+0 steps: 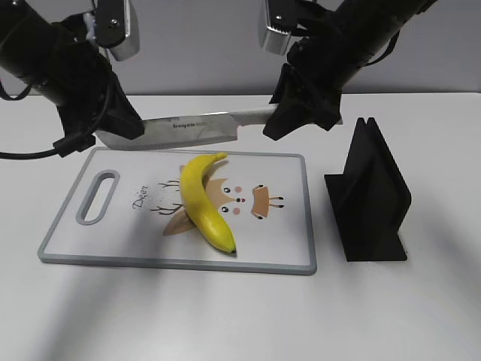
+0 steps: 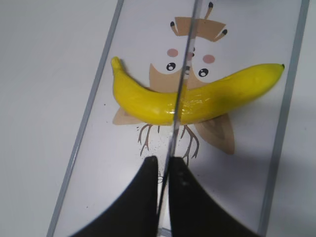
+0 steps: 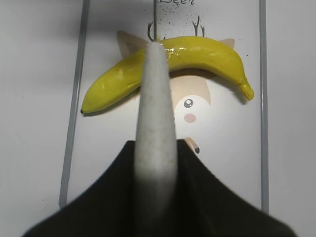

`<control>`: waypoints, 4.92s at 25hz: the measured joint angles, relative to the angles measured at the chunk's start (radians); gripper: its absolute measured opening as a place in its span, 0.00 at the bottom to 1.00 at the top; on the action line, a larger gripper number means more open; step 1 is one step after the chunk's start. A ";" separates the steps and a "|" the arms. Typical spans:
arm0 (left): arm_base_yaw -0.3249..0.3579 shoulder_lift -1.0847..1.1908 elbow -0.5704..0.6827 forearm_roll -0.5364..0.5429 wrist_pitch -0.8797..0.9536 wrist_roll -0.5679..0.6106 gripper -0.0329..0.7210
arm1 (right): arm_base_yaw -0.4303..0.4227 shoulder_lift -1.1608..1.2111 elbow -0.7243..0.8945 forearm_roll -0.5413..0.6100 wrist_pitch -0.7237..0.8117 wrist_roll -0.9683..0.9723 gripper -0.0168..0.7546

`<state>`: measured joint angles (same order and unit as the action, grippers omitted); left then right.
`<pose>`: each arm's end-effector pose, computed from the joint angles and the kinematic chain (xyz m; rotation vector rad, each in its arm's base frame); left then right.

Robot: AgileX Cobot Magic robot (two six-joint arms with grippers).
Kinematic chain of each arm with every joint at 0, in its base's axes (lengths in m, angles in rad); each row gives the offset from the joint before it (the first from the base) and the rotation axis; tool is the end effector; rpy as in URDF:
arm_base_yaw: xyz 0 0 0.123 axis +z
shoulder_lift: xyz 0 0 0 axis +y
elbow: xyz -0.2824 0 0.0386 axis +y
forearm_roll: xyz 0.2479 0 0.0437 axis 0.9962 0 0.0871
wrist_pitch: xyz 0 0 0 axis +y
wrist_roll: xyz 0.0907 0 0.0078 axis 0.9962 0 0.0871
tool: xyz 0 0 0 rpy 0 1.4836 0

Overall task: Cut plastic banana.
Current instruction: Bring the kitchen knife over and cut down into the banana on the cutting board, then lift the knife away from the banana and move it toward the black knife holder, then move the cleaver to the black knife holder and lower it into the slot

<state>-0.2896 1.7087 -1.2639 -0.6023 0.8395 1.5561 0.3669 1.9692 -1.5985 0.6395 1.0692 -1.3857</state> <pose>0.3311 -0.1388 0.2566 1.7459 1.8348 -0.2651 0.3712 0.1937 0.2455 -1.7815 1.9139 0.5584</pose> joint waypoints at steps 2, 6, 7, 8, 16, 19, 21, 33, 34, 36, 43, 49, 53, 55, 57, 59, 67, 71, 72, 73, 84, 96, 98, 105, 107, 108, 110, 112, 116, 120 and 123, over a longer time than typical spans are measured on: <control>-0.001 0.011 0.000 0.003 0.006 0.007 0.06 | 0.000 0.005 -0.002 -0.005 -0.005 -0.007 0.25; -0.002 0.039 0.000 0.000 0.003 0.012 0.05 | 0.000 0.008 -0.002 -0.010 -0.015 -0.016 0.25; -0.002 0.045 0.000 -0.001 -0.002 0.013 0.05 | 0.000 0.009 -0.002 -0.014 -0.020 -0.017 0.25; -0.002 0.050 0.000 -0.001 -0.007 0.013 0.05 | 0.000 0.011 -0.002 -0.015 -0.027 -0.018 0.25; -0.002 0.136 -0.002 0.010 -0.035 0.017 0.05 | 0.000 0.114 -0.003 -0.010 -0.056 -0.022 0.25; -0.001 0.227 -0.002 0.001 -0.056 0.017 0.05 | 0.000 0.205 -0.004 -0.020 -0.072 -0.022 0.25; -0.001 0.269 -0.011 -0.018 -0.054 0.017 0.05 | -0.002 0.248 -0.011 -0.032 -0.063 -0.014 0.25; -0.023 0.236 -0.010 -0.005 -0.077 0.007 0.05 | -0.003 0.236 -0.008 -0.084 -0.076 0.028 0.26; -0.024 0.223 -0.009 0.002 -0.078 0.005 0.05 | -0.002 0.226 -0.007 -0.088 -0.077 0.030 0.26; -0.025 0.184 -0.009 0.014 -0.081 0.004 0.05 | -0.001 0.191 -0.007 -0.089 -0.083 0.033 0.26; -0.025 0.042 -0.009 0.035 -0.069 0.002 0.05 | 0.003 0.063 -0.007 -0.089 -0.087 0.033 0.26; -0.025 0.003 -0.009 0.024 -0.036 -0.005 0.10 | 0.004 0.016 -0.007 -0.090 -0.060 0.037 0.26; -0.025 0.003 -0.009 -0.024 -0.026 -0.010 0.36 | 0.004 0.013 -0.007 -0.093 -0.050 0.047 0.25; -0.025 0.003 -0.009 -0.043 -0.025 -0.011 0.50 | 0.004 0.013 -0.007 -0.095 -0.050 0.056 0.25; -0.025 0.003 -0.009 -0.051 -0.045 -0.049 0.59 | 0.004 0.009 -0.007 -0.107 -0.051 0.074 0.25; -0.025 0.001 -0.009 -0.052 -0.095 -0.127 0.63 | 0.004 0.001 -0.007 -0.141 -0.053 0.110 0.25; -0.024 -0.005 -0.145 0.029 -0.085 -0.444 0.76 | 0.001 -0.076 -0.007 -0.252 0.001 0.241 0.25; -0.024 -0.006 -0.253 0.213 0.014 -0.697 0.78 | 0.001 -0.132 -0.007 -0.279 0.009 0.372 0.25; -0.024 -0.006 -0.279 0.264 0.043 -0.766 0.78 | 0.001 -0.148 -0.007 -0.287 0.010 0.418 0.25; -0.024 -0.006 -0.301 0.303 0.077 -0.824 0.78 | 0.001 -0.164 -0.007 -0.297 0.010 0.472 0.25; -0.023 -0.013 -0.359 0.546 0.366 -1.219 0.78 | 0.001 -0.271 -0.007 -0.346 0.122 0.842 0.25; -0.022 -0.107 -0.305 0.597 0.376 -1.387 0.78 | 0.001 -0.409 0.019 -0.438 0.152 1.303 0.25; -0.022 -0.160 -0.265 0.602 0.377 -1.394 0.78 | 0.001 -0.441 0.049 -0.449 0.151 1.352 0.25; -0.022 -0.385 -0.078 0.621 0.379 -1.443 0.78 | 0.001 -0.561 0.276 -0.493 0.005 1.504 0.25; -0.022 -0.454 -0.023 0.622 0.379 -1.447 0.78 | 0.001 -0.597 0.350 -0.511 -0.049 1.536 0.25; -0.022 -0.489 0.004 0.622 0.380 -1.447 0.78 | 0.001 -0.613 0.382 -0.519 -0.067 1.546 0.25; -0.022 -0.549 0.048 0.622 0.380 -1.451 0.78 | 0.001 -0.632 0.428 -0.537 -0.095 1.562 0.25; -0.022 -0.609 0.092 0.623 0.380 -1.451 0.78 | 0.001 -0.640 0.464 -0.546 -0.112 1.576 0.25; -0.022 -0.731 0.189 0.631 0.380 -1.451 0.78 | 0.001 -0.640 0.531 -0.572 -0.141 1.617 0.25; -0.022 -0.876 0.326 0.638 0.366 -1.467 0.77 | 0.001 -0.640 0.587 -0.580 -0.202 1.650 0.25; -0.022 -1.005 0.451 0.640 0.341 -1.480 0.74 | 0.001 -0.640 0.613 -0.581 -0.245 1.671 0.25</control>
<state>-0.3115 0.7035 -0.8132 0.0377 1.1802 0.0764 0.3683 1.3295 -0.9853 0.0589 0.8238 0.2856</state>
